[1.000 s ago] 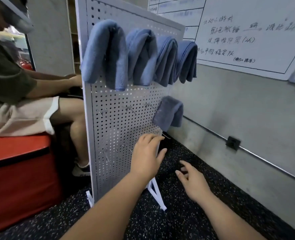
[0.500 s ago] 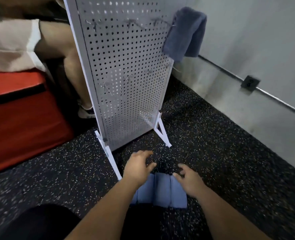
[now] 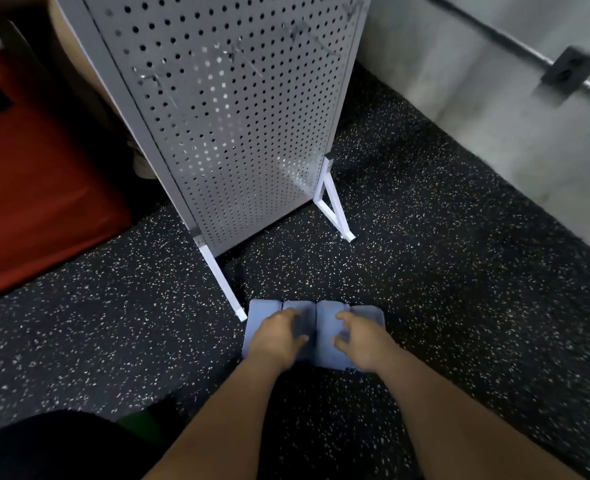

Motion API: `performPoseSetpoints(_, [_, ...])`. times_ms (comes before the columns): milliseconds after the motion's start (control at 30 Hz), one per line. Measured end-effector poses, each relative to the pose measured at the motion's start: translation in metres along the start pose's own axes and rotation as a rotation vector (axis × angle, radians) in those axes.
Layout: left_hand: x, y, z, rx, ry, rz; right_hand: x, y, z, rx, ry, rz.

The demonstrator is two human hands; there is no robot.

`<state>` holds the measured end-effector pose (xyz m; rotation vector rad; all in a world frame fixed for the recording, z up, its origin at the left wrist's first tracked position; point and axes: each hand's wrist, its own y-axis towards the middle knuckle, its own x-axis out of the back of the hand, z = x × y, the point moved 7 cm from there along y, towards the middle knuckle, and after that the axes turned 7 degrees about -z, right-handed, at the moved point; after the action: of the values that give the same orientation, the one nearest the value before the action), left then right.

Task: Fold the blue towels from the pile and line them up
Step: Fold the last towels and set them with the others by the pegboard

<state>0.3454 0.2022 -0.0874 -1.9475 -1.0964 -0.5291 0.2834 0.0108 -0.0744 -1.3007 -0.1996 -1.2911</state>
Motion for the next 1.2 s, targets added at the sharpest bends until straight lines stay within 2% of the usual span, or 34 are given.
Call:
performPoseSetpoints(233, [-0.043, 0.017, 0.011, 0.068, -0.117, 0.123, -0.026, 0.023, -0.01, -0.063, -0.033, -0.002])
performPoseSetpoints(400, [-0.058, 0.03, 0.007, 0.095, -0.307, 0.185, -0.038, 0.035, -0.017, -0.138, 0.008, 0.008])
performPoseSetpoints(533, [-0.073, 0.038, -0.005, 0.111, -0.45, 0.303, -0.046, 0.039, -0.021, -0.108, -0.024, 0.005])
performPoseSetpoints(867, [-0.086, 0.047, -0.002, 0.276, -0.566, 0.301, -0.047, 0.041, -0.018, -0.039, 0.029, 0.031])
performPoseSetpoints(1033, [-0.099, 0.046, 0.004, 0.331, -0.709, 0.319, -0.04, 0.037, -0.017, -0.068, 0.127, -0.038])
performPoseSetpoints(1200, [-0.086, 0.036, -0.002, 0.345, -0.798, 0.232, -0.031, 0.029, -0.018, -0.102, 0.271, -0.118])
